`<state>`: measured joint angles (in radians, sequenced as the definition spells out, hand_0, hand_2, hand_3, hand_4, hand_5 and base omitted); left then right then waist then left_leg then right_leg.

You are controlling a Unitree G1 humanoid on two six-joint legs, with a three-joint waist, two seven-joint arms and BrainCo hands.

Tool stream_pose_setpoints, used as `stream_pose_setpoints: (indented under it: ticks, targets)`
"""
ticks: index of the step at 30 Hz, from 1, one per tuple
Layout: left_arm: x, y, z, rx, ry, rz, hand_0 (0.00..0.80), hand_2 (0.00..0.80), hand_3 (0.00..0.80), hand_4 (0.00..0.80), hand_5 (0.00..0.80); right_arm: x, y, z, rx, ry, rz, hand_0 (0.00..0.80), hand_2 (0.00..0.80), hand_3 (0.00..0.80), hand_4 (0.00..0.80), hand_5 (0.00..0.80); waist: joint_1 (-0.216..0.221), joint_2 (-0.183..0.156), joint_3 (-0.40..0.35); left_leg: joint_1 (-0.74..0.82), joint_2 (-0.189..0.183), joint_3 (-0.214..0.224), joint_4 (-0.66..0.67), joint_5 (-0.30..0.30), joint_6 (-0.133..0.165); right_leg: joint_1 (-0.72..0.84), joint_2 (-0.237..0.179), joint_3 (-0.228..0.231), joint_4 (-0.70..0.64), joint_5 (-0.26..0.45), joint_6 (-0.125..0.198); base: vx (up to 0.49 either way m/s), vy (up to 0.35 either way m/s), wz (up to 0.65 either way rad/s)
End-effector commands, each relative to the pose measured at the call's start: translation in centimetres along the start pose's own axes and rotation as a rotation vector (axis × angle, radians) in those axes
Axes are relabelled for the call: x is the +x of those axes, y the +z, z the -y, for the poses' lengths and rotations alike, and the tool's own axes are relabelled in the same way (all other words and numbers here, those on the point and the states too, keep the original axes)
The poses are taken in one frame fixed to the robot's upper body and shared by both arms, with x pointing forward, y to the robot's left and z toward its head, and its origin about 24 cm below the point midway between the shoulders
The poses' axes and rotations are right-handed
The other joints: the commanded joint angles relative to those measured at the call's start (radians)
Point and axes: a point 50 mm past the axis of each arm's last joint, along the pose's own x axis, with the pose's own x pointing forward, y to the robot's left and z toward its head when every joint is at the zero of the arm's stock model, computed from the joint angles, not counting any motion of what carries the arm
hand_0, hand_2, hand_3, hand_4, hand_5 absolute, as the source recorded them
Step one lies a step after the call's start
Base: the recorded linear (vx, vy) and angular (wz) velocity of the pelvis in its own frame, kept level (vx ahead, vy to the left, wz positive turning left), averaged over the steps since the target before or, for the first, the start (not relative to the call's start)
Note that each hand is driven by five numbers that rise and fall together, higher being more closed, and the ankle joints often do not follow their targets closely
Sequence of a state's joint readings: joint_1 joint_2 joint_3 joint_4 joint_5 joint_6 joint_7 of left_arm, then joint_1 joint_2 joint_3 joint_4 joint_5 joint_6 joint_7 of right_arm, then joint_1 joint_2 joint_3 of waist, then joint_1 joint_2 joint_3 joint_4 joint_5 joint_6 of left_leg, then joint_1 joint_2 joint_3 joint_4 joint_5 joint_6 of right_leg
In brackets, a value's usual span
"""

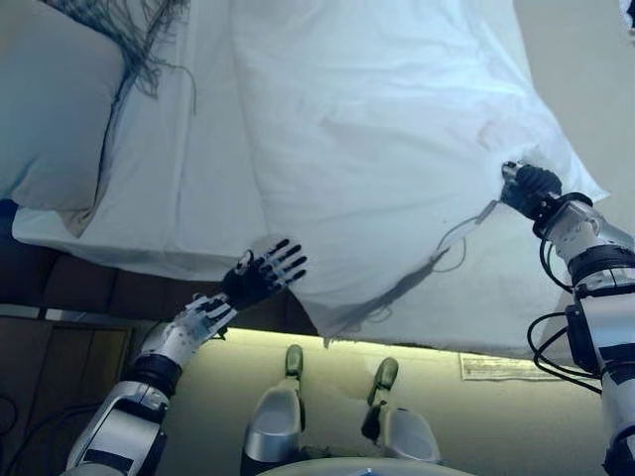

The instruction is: Make the bed neatly

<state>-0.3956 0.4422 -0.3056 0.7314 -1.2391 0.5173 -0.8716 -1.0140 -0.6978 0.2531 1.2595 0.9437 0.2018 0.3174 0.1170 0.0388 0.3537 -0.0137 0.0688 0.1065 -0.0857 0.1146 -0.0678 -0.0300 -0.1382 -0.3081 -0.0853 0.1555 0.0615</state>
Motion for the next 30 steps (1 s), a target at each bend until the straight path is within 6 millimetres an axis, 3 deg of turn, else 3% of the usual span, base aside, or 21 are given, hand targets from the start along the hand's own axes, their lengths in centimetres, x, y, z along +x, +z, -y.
stream_pose_setpoints:
  ticks: [1, 9, 14, 22, 30]
  targets:
    - [2.4, -3.2, -0.5, -0.296, 0.017, -0.063, 0.0, 0.0, 0.0, 0.0, 0.0, 0.3, 3.0, -2.1, -0.069, 0.063, 0.12, 0.8, 0.8, 0.8, 0.8, 0.8, -0.013, -0.03, -0.079, -0.011, 0.053, 0.047, -0.001, -0.026, -0.026, 0.0, -0.041, 0.009, 0.088, -0.076, 0.072, -0.057, -0.063, -0.05]
    - [4.9, -8.3, -1.0, -0.504, 0.122, -0.177, 0.0, 0.0, 0.0, 0.0, 0.0, 1.7, 0.8, -5.7, -0.017, 0.156, 0.075, 0.8, 0.8, 0.8, 0.8, 0.8, -0.028, -0.148, -0.091, -0.002, 0.092, 0.056, -0.002, -0.04, -0.026, 0.012, 0.007, 0.031, 0.069, -0.064, 0.076, 0.021, -0.138, -0.11]
    - [7.1, -9.6, 0.0, -0.561, 0.16, -0.203, 0.0, 0.0, 0.0, 0.0, 0.0, 2.1, 0.4, -7.8, 0.018, 0.221, 0.08, 0.8, 0.8, 0.8, 0.8, 0.8, -0.028, -0.198, -0.087, -0.006, 0.112, 0.059, 0.001, -0.046, -0.027, 0.011, 0.032, 0.04, 0.064, -0.055, 0.074, 0.028, -0.159, -0.07]
    - [10.4, -8.1, 1.7, -0.786, 0.217, -0.029, 0.0, 0.0, 0.0, 0.0, 0.0, 2.4, 0.0, -11.0, 0.058, 0.286, 0.121, 0.8, 0.8, 0.8, 0.8, 0.8, -0.042, -0.236, -0.074, -0.027, 0.12, 0.059, 0.009, -0.042, -0.032, 0.002, 0.043, 0.052, 0.06, -0.05, 0.072, 0.019, -0.095, -0.1]
    - [11.0, -7.3, 0.8, -0.88, 0.266, 0.226, 0.0, 0.0, 0.0, 0.0, 0.0, 2.2, -0.6, -11.4, 0.079, 0.305, 0.121, 0.8, 0.8, 0.8, 0.8, 0.8, -0.056, -0.27, -0.07, -0.024, 0.133, 0.07, 0.016, -0.044, -0.042, 0.009, 0.056, 0.052, 0.058, -0.055, 0.068, 0.037, -0.083, -0.03]
